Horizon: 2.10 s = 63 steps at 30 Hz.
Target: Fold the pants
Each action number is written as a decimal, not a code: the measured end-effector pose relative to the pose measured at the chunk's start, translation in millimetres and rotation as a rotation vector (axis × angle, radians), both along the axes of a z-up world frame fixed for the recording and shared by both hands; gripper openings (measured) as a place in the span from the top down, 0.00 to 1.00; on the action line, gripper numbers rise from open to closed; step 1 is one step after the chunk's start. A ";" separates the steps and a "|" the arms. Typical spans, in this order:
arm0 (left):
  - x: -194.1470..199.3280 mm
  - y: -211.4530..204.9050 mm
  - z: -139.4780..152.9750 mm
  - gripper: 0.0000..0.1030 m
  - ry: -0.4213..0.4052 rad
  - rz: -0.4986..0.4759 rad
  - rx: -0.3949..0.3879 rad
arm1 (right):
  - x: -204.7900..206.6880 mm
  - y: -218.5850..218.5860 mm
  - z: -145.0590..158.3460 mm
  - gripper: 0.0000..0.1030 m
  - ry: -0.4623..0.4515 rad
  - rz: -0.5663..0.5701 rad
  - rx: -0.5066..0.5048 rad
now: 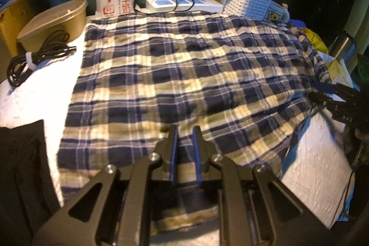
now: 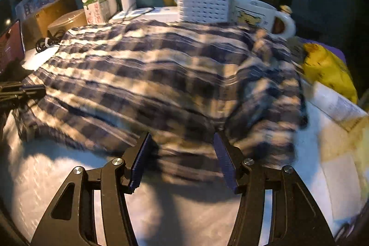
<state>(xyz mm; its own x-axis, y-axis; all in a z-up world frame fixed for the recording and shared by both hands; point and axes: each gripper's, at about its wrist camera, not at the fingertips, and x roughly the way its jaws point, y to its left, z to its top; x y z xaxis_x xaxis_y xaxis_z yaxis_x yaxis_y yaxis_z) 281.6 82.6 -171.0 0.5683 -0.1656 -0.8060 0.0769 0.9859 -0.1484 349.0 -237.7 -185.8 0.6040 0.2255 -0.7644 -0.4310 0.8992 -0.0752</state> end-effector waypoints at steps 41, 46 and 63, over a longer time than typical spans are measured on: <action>203.7 -69.3 27.9 0.87 0.028 -0.127 -0.131 | 146.0 52.0 28.0 0.43 0.021 -0.272 0.037; 199.5 -101.3 25.9 0.87 0.044 -0.195 -0.097 | 117.7 36.6 36.5 0.43 -0.004 -0.271 0.033; 121.7 -77.9 45.6 0.87 -0.001 -0.104 -0.074 | 64.2 7.1 36.1 0.43 -0.037 -0.232 0.022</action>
